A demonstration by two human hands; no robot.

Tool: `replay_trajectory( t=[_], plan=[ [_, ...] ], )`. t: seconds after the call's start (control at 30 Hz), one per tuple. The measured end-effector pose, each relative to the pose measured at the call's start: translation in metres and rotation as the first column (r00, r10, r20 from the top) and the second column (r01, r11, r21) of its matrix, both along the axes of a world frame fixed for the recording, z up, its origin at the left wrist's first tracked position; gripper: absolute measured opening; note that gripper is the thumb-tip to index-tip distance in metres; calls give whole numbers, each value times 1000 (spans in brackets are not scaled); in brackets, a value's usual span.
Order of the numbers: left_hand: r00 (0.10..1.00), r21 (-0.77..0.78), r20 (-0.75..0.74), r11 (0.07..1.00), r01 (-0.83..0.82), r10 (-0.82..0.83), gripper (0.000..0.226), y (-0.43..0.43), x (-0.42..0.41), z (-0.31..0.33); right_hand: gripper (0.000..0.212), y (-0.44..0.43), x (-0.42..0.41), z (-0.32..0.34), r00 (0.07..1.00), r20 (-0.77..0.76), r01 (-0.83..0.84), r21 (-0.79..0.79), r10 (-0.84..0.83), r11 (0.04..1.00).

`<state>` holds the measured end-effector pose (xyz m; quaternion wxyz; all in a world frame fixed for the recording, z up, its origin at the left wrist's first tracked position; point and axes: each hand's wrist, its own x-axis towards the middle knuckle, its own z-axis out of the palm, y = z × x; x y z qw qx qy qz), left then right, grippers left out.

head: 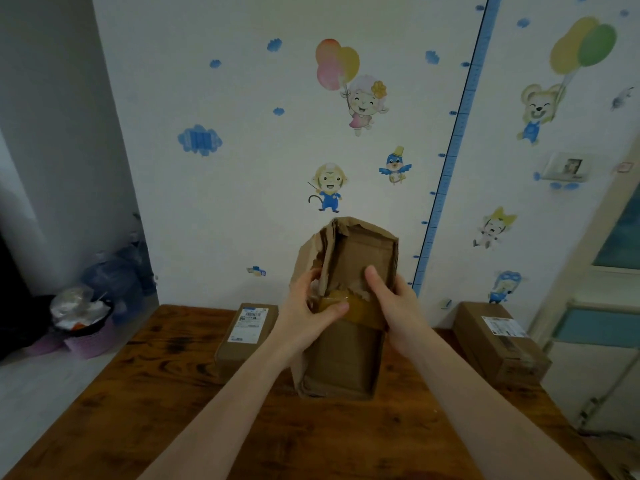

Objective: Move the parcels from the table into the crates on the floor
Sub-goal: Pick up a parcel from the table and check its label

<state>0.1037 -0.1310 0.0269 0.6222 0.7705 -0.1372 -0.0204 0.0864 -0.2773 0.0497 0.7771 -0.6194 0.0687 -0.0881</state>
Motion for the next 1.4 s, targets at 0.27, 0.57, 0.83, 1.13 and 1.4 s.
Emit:
replay_trajectory(
  t=[0.27,0.57,0.83,1.13,1.4],
  plan=[
    [881,-453,-461,883,-125,-112,80,5,6,24,19,3,-15,-22,983,165,-39,-242,81,970],
    [887,-346,-443,938,-32,-133,90,11,5,9,38,-10,-3,3,969,-173,-160,107,177,981],
    [939,-262,-307,963,70,-152,25,15,1,8,32,-3,-10,0,927,-267,-240,117,263,964],
    [985,-164,-150,985,62,-87,41,11,3,11,29,6,-14,-5,982,-172,-73,16,74,997],
    [984,-170,-153,983,62,-88,62,9,1,1,37,12,-10,-4,994,-84,-78,-118,68,990]
  ],
)
